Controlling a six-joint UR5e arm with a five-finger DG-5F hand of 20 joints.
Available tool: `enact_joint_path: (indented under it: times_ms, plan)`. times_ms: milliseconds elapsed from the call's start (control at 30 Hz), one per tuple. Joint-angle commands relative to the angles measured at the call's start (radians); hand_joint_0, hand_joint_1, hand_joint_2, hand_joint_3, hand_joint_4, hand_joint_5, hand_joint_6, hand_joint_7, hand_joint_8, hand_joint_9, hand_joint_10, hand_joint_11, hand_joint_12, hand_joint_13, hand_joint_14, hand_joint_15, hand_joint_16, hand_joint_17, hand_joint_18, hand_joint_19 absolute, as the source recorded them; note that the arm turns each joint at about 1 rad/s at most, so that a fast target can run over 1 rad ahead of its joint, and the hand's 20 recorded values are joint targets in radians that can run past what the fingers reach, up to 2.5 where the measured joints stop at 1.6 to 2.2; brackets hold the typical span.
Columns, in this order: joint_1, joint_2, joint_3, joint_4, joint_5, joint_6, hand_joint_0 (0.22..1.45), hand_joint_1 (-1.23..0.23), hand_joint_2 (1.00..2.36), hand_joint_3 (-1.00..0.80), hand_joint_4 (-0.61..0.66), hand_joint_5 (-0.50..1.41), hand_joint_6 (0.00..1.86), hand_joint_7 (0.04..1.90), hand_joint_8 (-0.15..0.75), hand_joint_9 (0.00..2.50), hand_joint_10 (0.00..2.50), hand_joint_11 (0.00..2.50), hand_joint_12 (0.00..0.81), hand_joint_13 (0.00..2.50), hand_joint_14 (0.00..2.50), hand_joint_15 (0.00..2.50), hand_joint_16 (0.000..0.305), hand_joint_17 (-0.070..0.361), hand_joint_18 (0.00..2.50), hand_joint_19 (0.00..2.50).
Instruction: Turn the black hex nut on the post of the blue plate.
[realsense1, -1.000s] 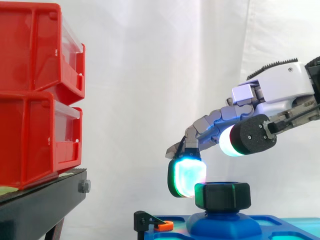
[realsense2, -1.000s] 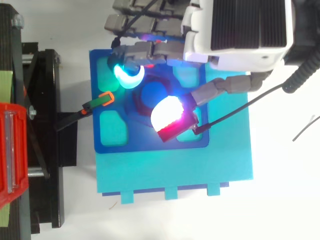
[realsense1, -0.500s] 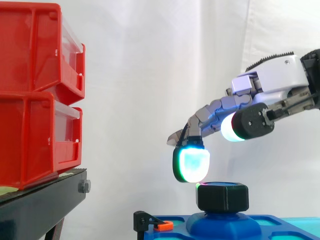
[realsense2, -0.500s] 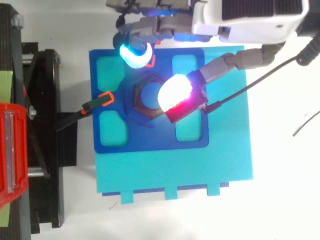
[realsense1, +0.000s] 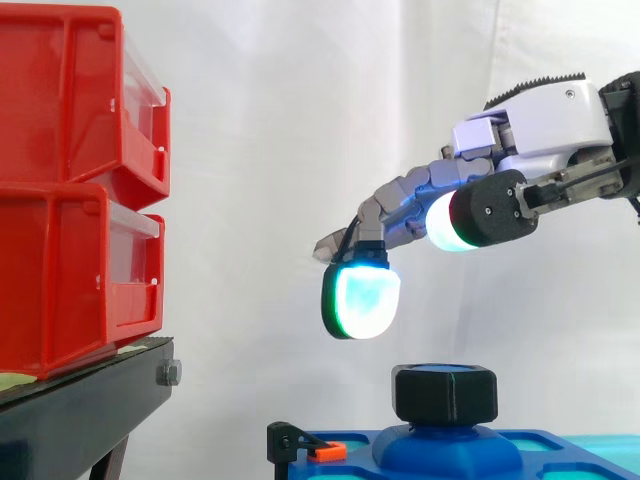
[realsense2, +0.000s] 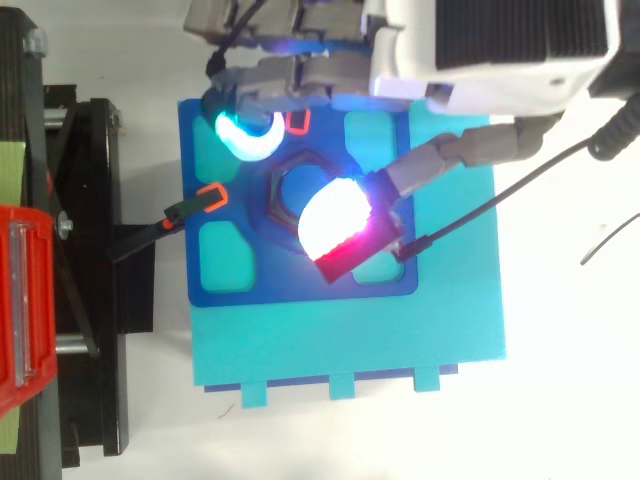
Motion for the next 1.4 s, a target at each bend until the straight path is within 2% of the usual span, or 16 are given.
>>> enact_joint_path:
  times_ms: [0, 133, 200, 300, 533, 733, 767, 1000, 1167, 1367]
  plan:
    - [0.017, -0.011, -0.012, 0.041, 0.025, 0.006, 0.45, -0.22, 1.0, -0.5, 0.16, -0.22, 0.5, 0.92, 0.211, 0.16, 0.0, 0.0, 0.349, 0.14, 0.0, 0.03, 0.056, 0.126, 0.0, 0.07]
    - [0.046, -0.022, -0.01, 0.05, 0.06, 0.006, 0.45, -0.22, 1.0, -0.5, 0.16, -0.22, 0.5, 0.91, 0.211, 0.16, 0.0, 0.0, 0.349, 0.14, 0.0, 0.02, 0.056, 0.126, 0.0, 0.06]
    - [0.049, -0.022, -0.012, 0.051, 0.065, 0.006, 0.45, -0.22, 1.0, -0.5, 0.16, -0.22, 0.5, 0.91, 0.211, 0.16, 0.0, 0.0, 0.349, 0.14, 0.0, 0.03, 0.056, 0.126, 0.0, 0.07]
    - [0.067, -0.023, -0.012, 0.054, 0.08, 0.006, 0.45, -0.22, 1.0, -0.5, 0.16, -0.22, 0.5, 0.91, 0.211, 0.16, 0.0, 0.0, 0.349, 0.14, 0.0, 0.02, 0.056, 0.126, 0.0, 0.06]
    - [0.08, -0.023, -0.012, 0.036, 0.099, 0.006, 0.45, -0.22, 1.0, -0.5, 0.16, -0.22, 0.5, 0.94, 0.21, 0.16, 0.0, 0.0, 0.348, 0.14, 0.0, 0.03, 0.056, 0.126, 0.0, 0.06]
    - [0.078, -0.022, -0.012, 0.008, 0.091, 0.008, 0.45, -0.23, 1.0, -0.5, 0.17, -0.21, 0.5, 1.02, 0.209, 0.17, 0.0, 0.0, 0.345, 0.15, 0.0, 0.03, 0.056, 0.125, 0.0, 0.06]
    - [0.069, -0.022, -0.012, 0.001, 0.088, 0.008, 0.45, -0.23, 1.0, -0.5, 0.17, -0.21, 0.5, 1.03, 0.209, 0.17, 0.0, 0.0, 0.344, 0.15, 0.0, 0.02, 0.055, 0.125, 0.0, 0.06]
    - [0.054, -0.022, -0.012, -0.011, 0.066, 0.006, 0.46, -0.25, 1.0, -0.5, 0.18, -0.2, 0.5, 1.09, 0.211, 0.2, 0.0, 0.0, 0.346, 0.18, 0.0, 0.01, 0.056, 0.125, 0.0, 0.04]
    - [0.034, -0.022, -0.012, -0.013, 0.036, -0.001, 0.46, -0.25, 1.0, -0.5, 0.18, -0.2, 0.5, 1.14, 0.213, 0.2, 0.0, 0.0, 0.346, 0.19, 0.0, 0.02, 0.055, 0.124, 0.0, 0.03]
    - [0.017, -0.022, -0.01, -0.01, 0.023, -0.014, 0.46, -0.25, 1.0, -0.5, 0.18, -0.2, 0.5, 1.15, 0.215, 0.21, 0.0, 0.0, 0.345, 0.2, 0.0, 0.02, 0.055, 0.124, 0.0, 0.04]
